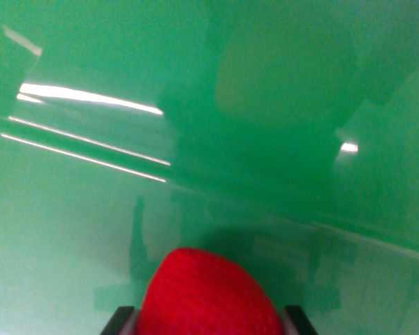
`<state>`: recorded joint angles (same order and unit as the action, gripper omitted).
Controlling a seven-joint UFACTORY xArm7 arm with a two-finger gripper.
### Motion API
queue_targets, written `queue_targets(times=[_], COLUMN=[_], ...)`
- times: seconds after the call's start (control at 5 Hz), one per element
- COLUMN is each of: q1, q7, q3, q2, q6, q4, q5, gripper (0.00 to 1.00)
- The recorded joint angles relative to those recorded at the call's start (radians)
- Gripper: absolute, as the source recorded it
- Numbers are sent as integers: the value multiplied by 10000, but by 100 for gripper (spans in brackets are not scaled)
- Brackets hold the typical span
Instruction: Pick fruit
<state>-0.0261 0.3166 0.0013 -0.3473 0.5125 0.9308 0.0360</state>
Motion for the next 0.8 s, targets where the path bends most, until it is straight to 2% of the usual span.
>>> queue_targets(times=[0.2,0.4,0.6,0.8], q1=[0,0,-1,-1], q7=[-4,-4,-10,-10], q3=[-1,-1,-3,-3], q2=[63,63,150,150], q6=[151,151,358,358], q4=[88,88,208,208], q5=[-3,-3,-7,-7], gripper=[100,100,100,100])
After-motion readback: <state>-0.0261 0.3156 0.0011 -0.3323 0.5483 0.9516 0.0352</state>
